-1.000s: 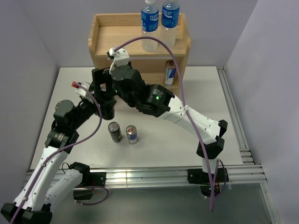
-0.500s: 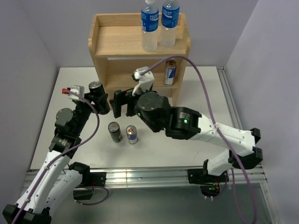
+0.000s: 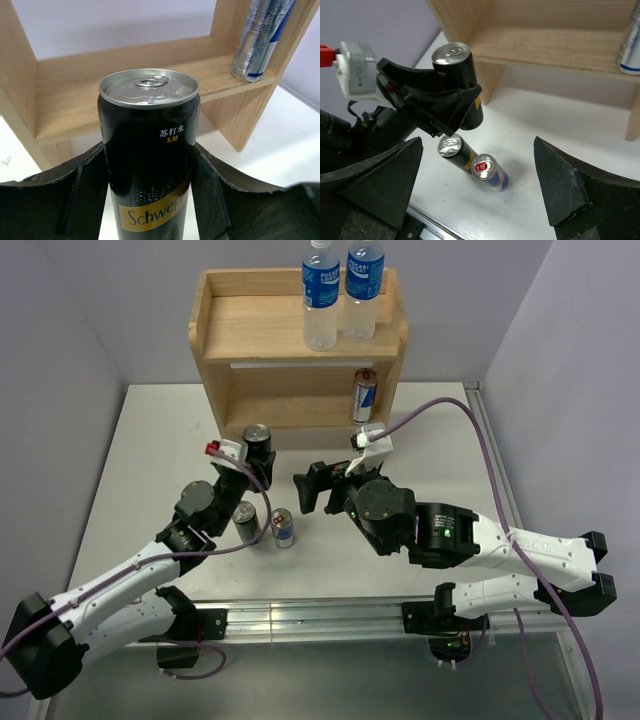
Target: Place and organize the beverage onto the shelf
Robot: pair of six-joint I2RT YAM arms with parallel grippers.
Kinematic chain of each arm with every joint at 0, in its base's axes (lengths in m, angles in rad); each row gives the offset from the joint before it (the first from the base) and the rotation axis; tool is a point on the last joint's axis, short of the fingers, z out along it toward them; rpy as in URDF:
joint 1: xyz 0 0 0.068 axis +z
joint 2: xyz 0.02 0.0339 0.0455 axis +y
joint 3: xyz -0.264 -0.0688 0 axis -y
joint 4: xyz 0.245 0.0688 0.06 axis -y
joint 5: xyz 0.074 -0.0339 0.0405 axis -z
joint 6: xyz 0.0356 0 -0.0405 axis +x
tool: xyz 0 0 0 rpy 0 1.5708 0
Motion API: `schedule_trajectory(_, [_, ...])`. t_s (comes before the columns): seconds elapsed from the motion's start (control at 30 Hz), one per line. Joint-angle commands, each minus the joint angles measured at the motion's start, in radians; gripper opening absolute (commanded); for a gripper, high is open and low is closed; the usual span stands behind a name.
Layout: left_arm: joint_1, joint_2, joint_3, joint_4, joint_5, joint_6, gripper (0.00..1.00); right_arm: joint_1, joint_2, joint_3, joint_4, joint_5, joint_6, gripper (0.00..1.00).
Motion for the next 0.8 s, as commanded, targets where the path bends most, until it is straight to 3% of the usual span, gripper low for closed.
schedule_trajectory(0.0, [-0.062, 0.016, 0.023, 0.362, -0.147, 0.17, 0.0, 0.006, -0.04, -0.048, 0.018, 0.077, 0.044, 0.99])
schedule_trajectory(0.17, [-0.136, 0.041, 0.043, 0.502, -0.226, 0.293, 0.0, 0.001, -0.052, -0.101, 0.036, 0.095, 0.042, 0.99])
schedule_trajectory(0.33, [-0.139, 0.072, 0.045, 0.654, -0.249, 0.36, 0.0, -0.009, -0.058, -0.125, 0.059, 0.097, 0.037, 0.99])
schedule_trajectory(0.53, [-0.139, 0.216, 0.043, 0.878, -0.292, 0.465, 0.0, -0.022, -0.078, -0.162, 0.086, 0.092, 0.03, 0.99])
schedule_trajectory(0.77, [-0.061, 0.308, 0.089, 0.885, -0.251, 0.348, 0.0, -0.032, -0.097, -0.191, 0.073, 0.1, 0.041, 0.99])
